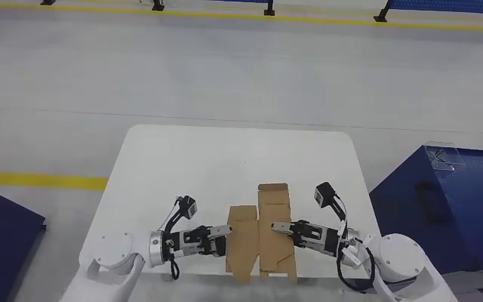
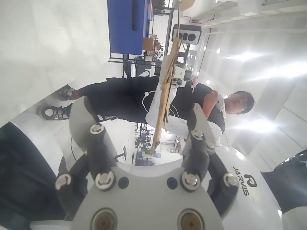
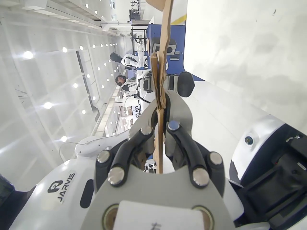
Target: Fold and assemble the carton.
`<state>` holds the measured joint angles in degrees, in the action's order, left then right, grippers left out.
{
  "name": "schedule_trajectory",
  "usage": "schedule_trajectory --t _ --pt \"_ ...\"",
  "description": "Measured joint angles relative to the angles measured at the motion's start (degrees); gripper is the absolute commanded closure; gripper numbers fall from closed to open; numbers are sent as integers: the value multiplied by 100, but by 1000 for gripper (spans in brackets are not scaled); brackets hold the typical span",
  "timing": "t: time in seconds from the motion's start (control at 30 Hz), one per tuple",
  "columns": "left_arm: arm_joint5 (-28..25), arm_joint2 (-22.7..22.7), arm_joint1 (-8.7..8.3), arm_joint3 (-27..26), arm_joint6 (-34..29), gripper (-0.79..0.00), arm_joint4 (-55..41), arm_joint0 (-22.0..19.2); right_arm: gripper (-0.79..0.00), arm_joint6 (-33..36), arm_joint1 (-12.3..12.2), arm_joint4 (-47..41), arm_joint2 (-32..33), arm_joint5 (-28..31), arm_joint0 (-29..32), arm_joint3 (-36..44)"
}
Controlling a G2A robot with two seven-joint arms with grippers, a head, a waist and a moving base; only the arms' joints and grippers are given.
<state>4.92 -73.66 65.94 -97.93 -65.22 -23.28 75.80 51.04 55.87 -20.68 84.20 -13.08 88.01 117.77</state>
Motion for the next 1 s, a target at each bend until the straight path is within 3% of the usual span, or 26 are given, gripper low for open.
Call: schedule_trajectory --t 0.1,0.17,0.23,0.27,0.3,0.33,0.5,0.73,1.0 --pt "-60 51 -5 -20 -20 -323 -87 19 0 24 -2 51 -74 21 -8 12" --pt "-94 93 -8 -23 -49 0 -151 28 0 32 -3 97 -131 27 -14 23" --pt "-88 127 -7 15 -85 0 -291 14 0 22 -2 111 -180 23 -19 33" --pt "-90 131 -7 32 -78 0 -330 -1 -52 34 -3 112 -199 2 -23 33" --pt "-95 137 -8 48 -66 0 -357 -14 -637 52 -4 113 -211 -23 -27 31" --pt "-101 148 -9 67 -62 0 -394 -26 -785 64 -5 113 -216 -39 -30 29" --pt "-132 116 -28 104 -144 0 -570 -51 -785 65 -5 113 -214 -39 -30 28" --pt "-242 -280 -107 67 -450 0 -896 7 -785 65 -5 113 -214 -38 -30 28" --pt "-242 -274 -107 68 -449 0 -892 6 -785 65 -5 113 -214 -38 -30 28"
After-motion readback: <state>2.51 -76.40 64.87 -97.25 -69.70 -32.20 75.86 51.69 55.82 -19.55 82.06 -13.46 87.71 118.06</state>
